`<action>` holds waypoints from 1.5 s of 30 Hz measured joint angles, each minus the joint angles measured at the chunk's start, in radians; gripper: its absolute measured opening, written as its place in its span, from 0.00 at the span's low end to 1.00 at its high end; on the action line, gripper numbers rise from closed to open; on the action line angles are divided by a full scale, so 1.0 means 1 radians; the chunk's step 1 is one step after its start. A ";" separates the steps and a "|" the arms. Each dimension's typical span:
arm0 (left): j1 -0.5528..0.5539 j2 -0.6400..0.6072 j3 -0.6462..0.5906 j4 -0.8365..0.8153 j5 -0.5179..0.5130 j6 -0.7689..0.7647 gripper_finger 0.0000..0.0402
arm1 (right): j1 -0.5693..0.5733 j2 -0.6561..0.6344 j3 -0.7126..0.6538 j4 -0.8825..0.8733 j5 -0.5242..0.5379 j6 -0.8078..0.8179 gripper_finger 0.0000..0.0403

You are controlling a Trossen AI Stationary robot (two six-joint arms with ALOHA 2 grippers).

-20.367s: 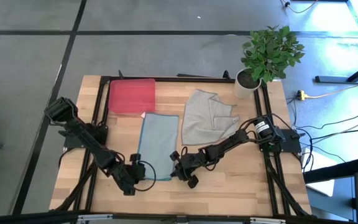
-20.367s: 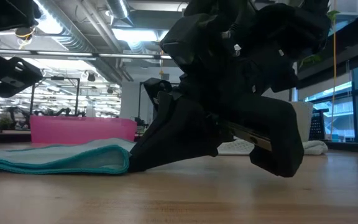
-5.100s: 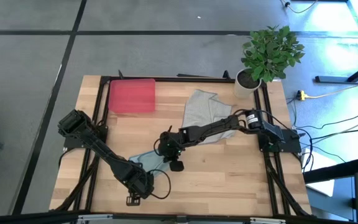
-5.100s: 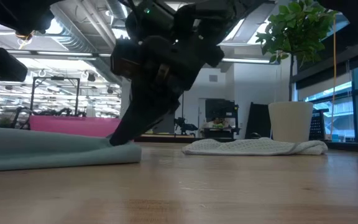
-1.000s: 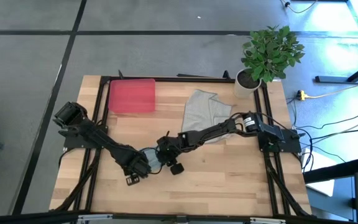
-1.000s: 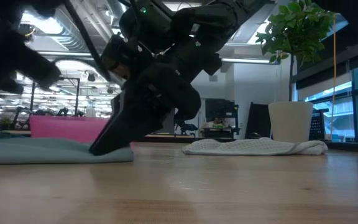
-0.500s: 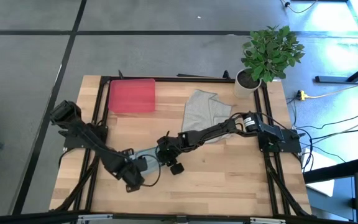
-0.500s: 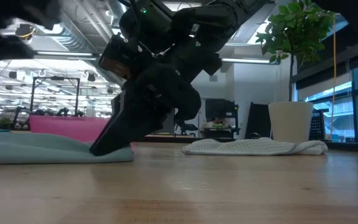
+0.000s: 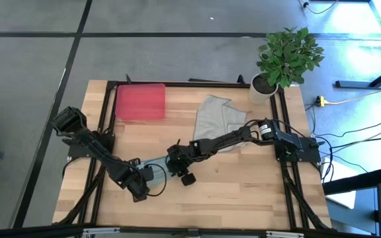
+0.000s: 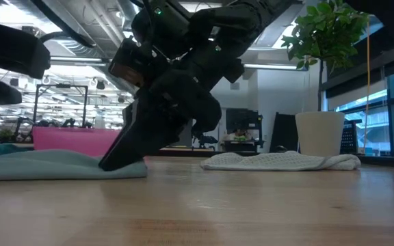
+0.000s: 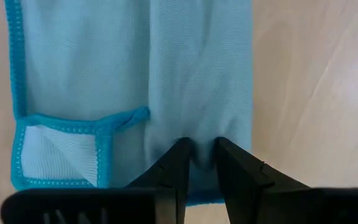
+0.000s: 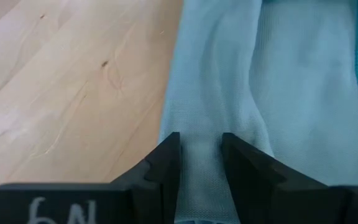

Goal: Roll microfiber towels into tight, uniform cylinder then place into a basket
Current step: Roll the blue towel

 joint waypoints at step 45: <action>0.001 0.002 -0.027 0.014 0.007 0.002 0.19 | 0.061 -0.005 0.003 -0.081 0.236 -0.157 0.04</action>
